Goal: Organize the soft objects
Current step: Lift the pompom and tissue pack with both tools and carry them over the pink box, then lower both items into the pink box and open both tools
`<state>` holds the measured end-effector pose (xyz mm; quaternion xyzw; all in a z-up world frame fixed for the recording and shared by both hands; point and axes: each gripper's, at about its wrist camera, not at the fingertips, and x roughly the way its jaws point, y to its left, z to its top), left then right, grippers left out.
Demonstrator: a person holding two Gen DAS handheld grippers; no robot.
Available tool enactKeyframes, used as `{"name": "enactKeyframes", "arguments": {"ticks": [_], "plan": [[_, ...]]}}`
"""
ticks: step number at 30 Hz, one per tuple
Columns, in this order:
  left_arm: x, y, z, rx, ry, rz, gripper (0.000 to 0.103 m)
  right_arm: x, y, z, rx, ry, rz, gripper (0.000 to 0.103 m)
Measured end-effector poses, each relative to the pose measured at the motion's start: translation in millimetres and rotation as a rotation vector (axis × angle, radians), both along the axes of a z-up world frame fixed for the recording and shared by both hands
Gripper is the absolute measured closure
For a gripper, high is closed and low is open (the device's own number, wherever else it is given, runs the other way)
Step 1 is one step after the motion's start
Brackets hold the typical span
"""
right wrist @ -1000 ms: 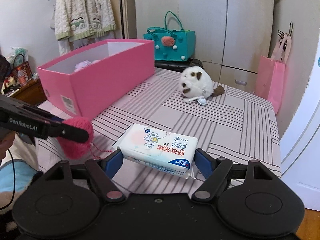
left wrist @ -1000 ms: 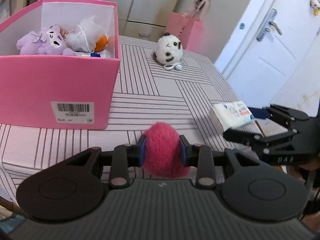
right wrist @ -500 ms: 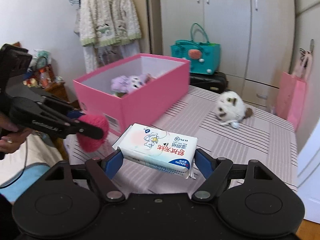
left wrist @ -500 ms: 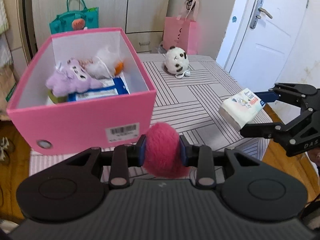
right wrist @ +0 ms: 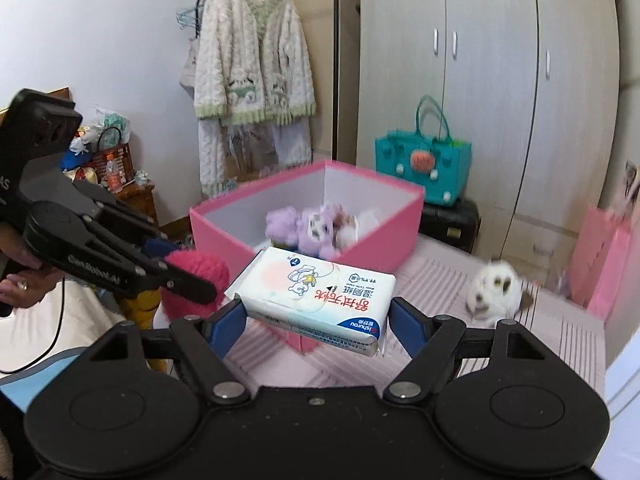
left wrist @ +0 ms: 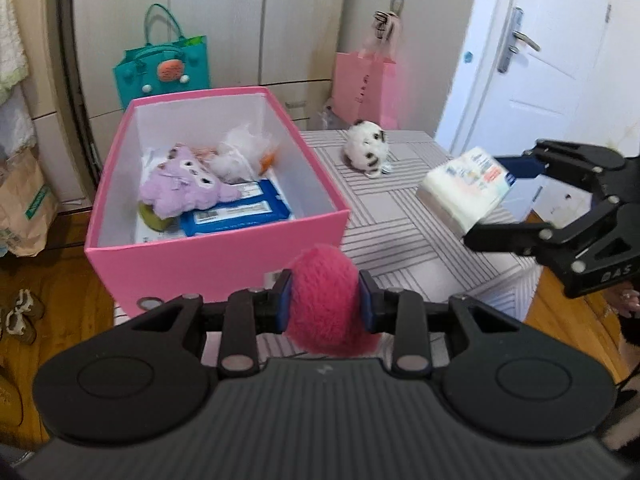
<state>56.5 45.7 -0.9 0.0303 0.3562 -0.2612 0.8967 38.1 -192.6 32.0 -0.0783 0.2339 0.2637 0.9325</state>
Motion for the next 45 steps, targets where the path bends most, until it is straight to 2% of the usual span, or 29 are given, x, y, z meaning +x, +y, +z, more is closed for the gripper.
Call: {"name": "enactKeyframes", "arguments": {"ticks": [6, 10, 14, 19, 24, 27, 30, 33, 35, 39, 42, 45], "plan": [[-1.5, 7.4, 13.9, -0.063, -0.068, 0.007, 0.071, 19.8, 12.7, 14.7, 0.032, -0.046, 0.014, 0.021], [4.6, 11.9, 26.8, -0.116, -0.124, 0.026, 0.071, 41.2, 12.3, 23.1, 0.095, -0.045, 0.026, 0.021], [21.3, 21.1, 34.1, -0.151, -0.175, 0.069, 0.071, 63.4, 24.9, 26.0, 0.03, -0.091, -0.006, 0.021], [61.9, 30.1, 27.8, -0.135, -0.207, 0.141, 0.071, 104.8, 37.9, 14.7, -0.047, -0.088, -0.037, 0.021], [111.0, 33.3, 9.6, -0.16, -0.148, 0.183, 0.071, 149.1, 48.9, -2.0, -0.102, -0.015, -0.01, 0.021], [137.1, 33.0, -1.1, -0.171, -0.125, 0.219, 0.071, 172.1, 63.6, -11.3, -0.176, -0.001, 0.017, 0.021], [161.8, 26.2, -8.2, -0.121, -0.122, 0.238, 0.071, 186.8, 74.8, -19.7, -0.286, 0.01, 0.073, 0.021], [184.2, 20.3, -7.7, -0.109, -0.071, 0.199, 0.071, 195.0, 80.4, -21.9, -0.359, 0.029, 0.127, 0.021], [194.7, 15.7, -4.5, -0.096, -0.059, 0.173, 0.071, 200.8, 83.6, -21.2, -0.368, 0.061, 0.163, 0.021], [210.2, 11.6, -8.9, -0.087, -0.025, 0.18, 0.071, 214.4, 91.2, -28.4, -0.369, 0.164, 0.199, 0.02], [217.8, 7.3, -15.2, -0.109, 0.026, 0.171, 0.071, 215.4, 98.6, -35.0, -0.397, 0.159, 0.2, 0.025], [221.7, 3.5, -20.8, -0.114, 0.051, 0.177, 0.07, 221.0, 103.5, -38.0, -0.409, 0.153, 0.174, 0.025]]}}
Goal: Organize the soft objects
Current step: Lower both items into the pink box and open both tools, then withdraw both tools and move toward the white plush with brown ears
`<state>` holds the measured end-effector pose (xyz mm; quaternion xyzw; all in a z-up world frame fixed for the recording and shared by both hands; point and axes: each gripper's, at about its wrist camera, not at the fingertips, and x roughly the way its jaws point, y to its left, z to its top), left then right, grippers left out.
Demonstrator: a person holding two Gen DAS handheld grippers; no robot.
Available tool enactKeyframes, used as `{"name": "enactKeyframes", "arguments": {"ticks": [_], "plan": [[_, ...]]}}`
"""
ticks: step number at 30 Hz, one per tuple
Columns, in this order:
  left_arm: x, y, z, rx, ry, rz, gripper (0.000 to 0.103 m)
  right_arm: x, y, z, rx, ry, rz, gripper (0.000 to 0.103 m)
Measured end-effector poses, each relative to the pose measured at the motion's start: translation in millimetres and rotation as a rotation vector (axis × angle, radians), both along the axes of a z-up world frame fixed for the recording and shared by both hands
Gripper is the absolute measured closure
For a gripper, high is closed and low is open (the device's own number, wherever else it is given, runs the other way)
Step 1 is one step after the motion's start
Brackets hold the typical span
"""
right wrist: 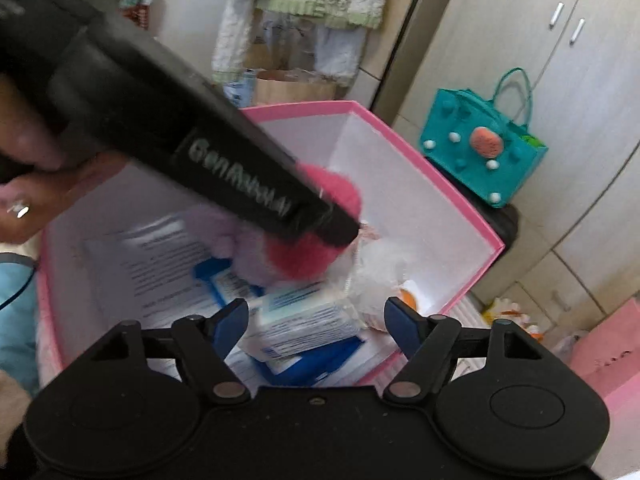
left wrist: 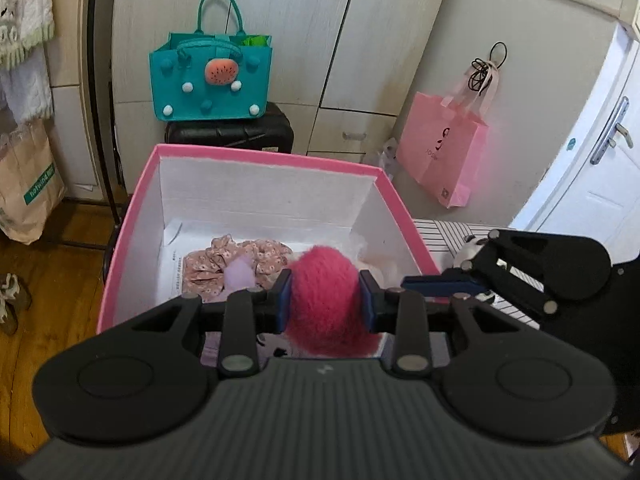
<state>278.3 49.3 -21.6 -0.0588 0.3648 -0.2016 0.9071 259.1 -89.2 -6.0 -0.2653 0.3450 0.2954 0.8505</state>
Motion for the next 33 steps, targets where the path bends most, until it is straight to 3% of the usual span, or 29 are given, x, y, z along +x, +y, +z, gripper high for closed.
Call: {"name": "enactKeyframes", "arguments": {"ticks": [4, 7, 10, 12, 14, 16, 18, 21, 24, 29, 33], "plan": [[0.0, 2.8, 0.0, -0.019, 0.012, 0.019, 0.067, -1.4, -6.5, 4.5, 0.058, 0.006, -0.025, 0.025], [-8.8, 3.9, 6.6, 0.005, -0.036, 0.039, 0.062, -11.6, -15.2, 10.9, 0.12, 0.012, -0.04, 0.025], [-18.9, 4.8, 14.9, 0.03, -0.067, 0.062, 0.048, -26.1, -25.9, 20.8, 0.2, 0.013, -0.055, 0.025], [-31.3, 1.6, 22.4, 0.088, -0.123, 0.092, 0.039, -38.5, -33.0, 27.7, 0.244, 0.015, -0.06, 0.025], [-45.8, -2.9, 30.7, 0.135, -0.164, 0.082, 0.037, -47.5, -41.5, 33.9, 0.284, 0.02, -0.072, 0.025], [-58.3, -4.4, 39.8, 0.14, -0.167, 0.052, 0.036, -59.9, -51.0, 39.8, 0.328, 0.028, -0.089, 0.025], [-71.7, -4.9, 50.1, 0.151, -0.18, 0.072, 0.025, -73.1, -58.9, 45.0, 0.367, 0.039, -0.103, 0.024], [-95.5, -11.7, 67.3, 0.213, -0.214, 0.152, 0.015, -88.6, -67.3, 51.6, 0.383, 0.05, -0.096, 0.024], [-120.2, -20.3, 83.3, 0.261, -0.243, 0.123, 0.009, -104.8, -73.6, 57.4, 0.391, 0.047, -0.097, 0.023], [-153.1, -17.5, 104.8, 0.174, -0.177, 0.012, 0.009, -139.0, -84.4, 67.2, 0.409, 0.048, -0.086, 0.023], [-180.6, -20.9, 110.5, 0.174, -0.169, -0.008, 0.009, -167.1, -92.3, 73.1, 0.414, 0.038, -0.08, 0.023]]}}
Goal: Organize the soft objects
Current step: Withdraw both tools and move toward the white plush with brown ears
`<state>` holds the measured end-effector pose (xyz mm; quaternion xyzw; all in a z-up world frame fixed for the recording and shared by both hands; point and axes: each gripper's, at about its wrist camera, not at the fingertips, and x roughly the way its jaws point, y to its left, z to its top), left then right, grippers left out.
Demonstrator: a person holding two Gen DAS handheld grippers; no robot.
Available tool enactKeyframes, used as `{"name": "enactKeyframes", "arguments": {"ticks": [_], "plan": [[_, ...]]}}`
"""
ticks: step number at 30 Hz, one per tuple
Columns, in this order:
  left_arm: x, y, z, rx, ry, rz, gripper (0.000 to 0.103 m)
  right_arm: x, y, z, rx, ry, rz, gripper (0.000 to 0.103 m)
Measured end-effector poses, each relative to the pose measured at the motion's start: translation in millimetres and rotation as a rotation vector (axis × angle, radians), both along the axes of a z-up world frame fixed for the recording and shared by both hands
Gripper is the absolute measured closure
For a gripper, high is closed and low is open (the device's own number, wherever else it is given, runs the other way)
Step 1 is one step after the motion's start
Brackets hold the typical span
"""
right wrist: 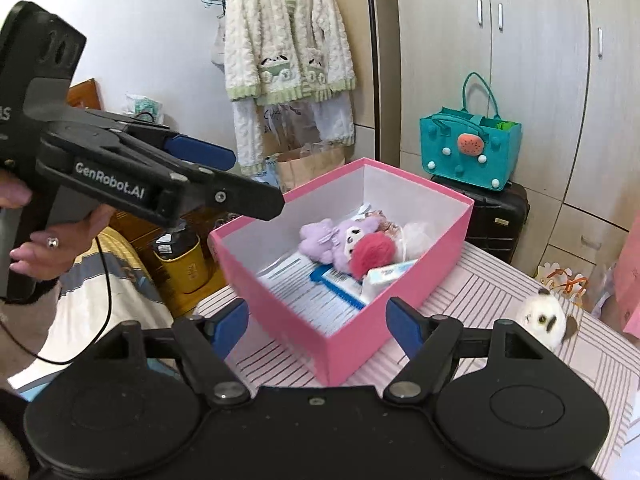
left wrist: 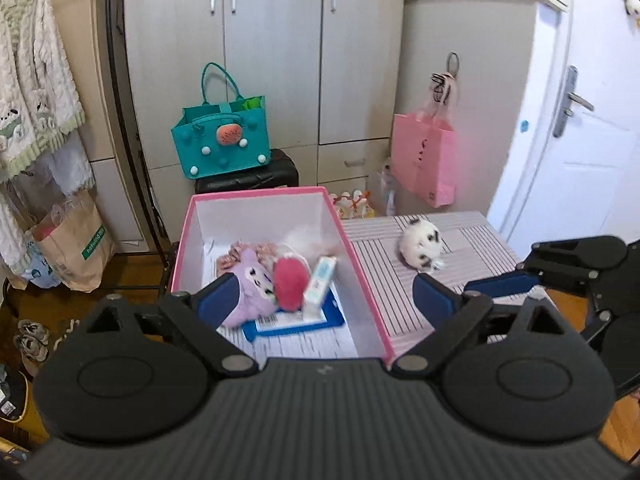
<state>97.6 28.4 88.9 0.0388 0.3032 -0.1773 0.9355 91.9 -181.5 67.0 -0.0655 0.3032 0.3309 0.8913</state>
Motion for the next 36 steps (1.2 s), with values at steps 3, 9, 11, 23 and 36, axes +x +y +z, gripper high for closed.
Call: {"name": "enactKeyframes", "arguments": {"ticks": [3, 9, 11, 23, 36], "plan": [[-19.8, -5.9, -1.7, 0.017, 0.005, -0.025, 0.009, -23.7, -6.0, 1.9, -0.007, -0.024, -0.01, 0.023], [-46.2, -22.7, -16.2, 0.036, 0.067, -0.153, 0.009, -62.8, -22.3, -4.5, -0.049, -0.058, -0.032, 0.023], [-50.3, -30.0, -24.8, 0.054, 0.091, -0.178, 0.009, -73.0, -28.3, -7.8, -0.057, -0.058, -0.052, 0.023], [-35.7, -80.1, -70.3, 0.047, 0.185, -0.271, 0.009, -71.2, -79.1, -53.3, -0.018, 0.003, -0.184, 0.023], [10.0, -143.6, -91.3, -0.017, -0.007, -0.258, 0.009, -25.6, -118.6, -102.9, 0.023, -0.139, -0.266, 0.023]]}}
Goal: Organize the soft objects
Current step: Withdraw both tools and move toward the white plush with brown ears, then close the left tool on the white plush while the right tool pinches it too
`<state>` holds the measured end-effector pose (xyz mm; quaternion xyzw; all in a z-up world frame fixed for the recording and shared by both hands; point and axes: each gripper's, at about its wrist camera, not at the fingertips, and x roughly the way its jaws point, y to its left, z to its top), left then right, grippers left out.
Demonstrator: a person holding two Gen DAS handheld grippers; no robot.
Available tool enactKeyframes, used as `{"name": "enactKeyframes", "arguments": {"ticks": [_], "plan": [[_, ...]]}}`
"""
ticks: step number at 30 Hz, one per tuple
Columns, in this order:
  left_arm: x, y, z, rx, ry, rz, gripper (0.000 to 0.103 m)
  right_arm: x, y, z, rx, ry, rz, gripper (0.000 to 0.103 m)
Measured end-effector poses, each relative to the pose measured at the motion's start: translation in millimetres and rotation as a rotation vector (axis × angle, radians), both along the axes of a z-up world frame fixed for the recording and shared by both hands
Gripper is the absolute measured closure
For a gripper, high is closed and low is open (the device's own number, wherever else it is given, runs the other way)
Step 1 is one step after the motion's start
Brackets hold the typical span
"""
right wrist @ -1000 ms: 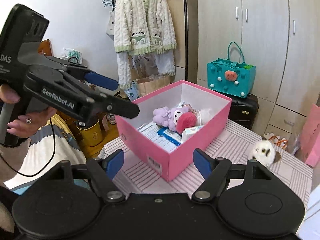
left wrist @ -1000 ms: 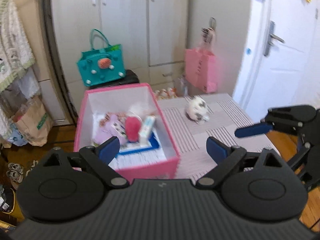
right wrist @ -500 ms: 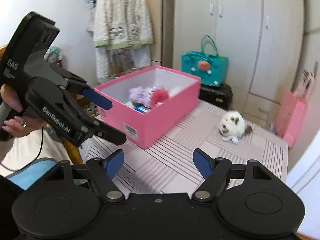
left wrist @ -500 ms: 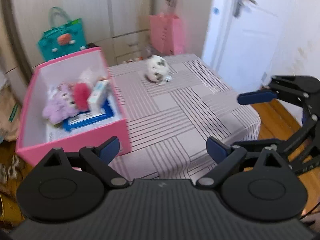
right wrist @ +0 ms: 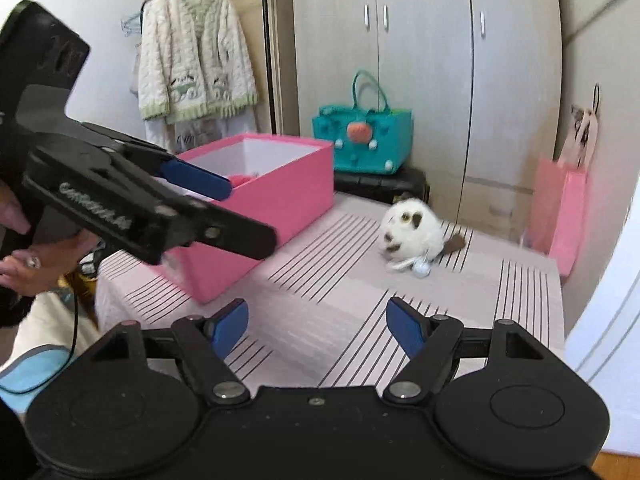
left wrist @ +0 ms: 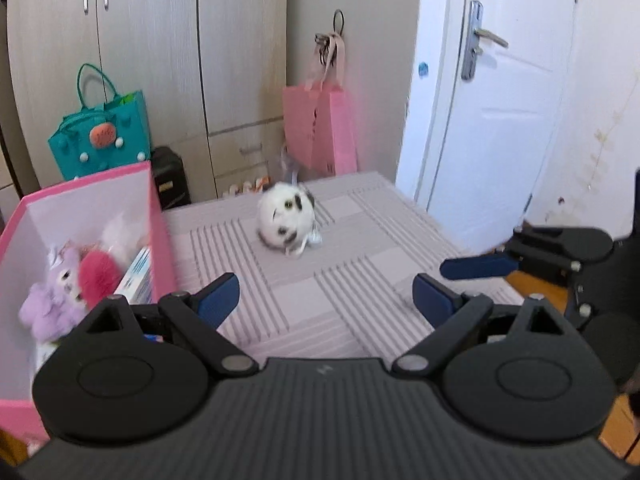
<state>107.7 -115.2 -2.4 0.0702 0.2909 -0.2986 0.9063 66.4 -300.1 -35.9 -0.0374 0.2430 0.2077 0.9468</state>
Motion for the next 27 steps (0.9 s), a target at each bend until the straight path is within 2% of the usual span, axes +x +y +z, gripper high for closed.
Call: {"name": "enactKeyframes", "arguments": {"ticks": [3, 6, 10, 12, 17, 21, 27], "plan": [[15.9, -12.0, -7.1, -0.044, -0.028, 0.043, 0.01, 15.9, -5.0, -8.9, -0.016, -0.054, -0.015, 0.023], [34.5, -24.5, -14.3, -0.08, -0.007, 0.066, 0.01, 36.5, -8.9, -15.0, -0.045, -0.067, -0.032, 0.023], [58.6, -38.8, -27.0, -0.105, 0.029, 0.089, 0.012, 65.0, -13.3, -18.2, -0.01, -0.014, 0.034, 0.025], [66.9, -46.1, -33.4, -0.079, 0.028, 0.093, 0.016, 74.6, -13.0, -18.3, -0.021, -0.016, 0.022, 0.025], [86.1, -49.9, -40.8, -0.111, 0.043, 0.117, 0.016, 104.2, -15.3, -24.5, -0.042, -0.016, 0.019, 0.024], [106.8, -56.0, -47.8, -0.114, 0.047, 0.17, 0.024, 135.4, -17.1, -35.3, -0.08, -0.02, -0.003, 0.025], [146.9, -67.5, -68.6, -0.136, 0.12, 0.277, 0.035, 173.7, -19.9, -45.7, -0.116, -0.023, 0.016, 0.024]]}}
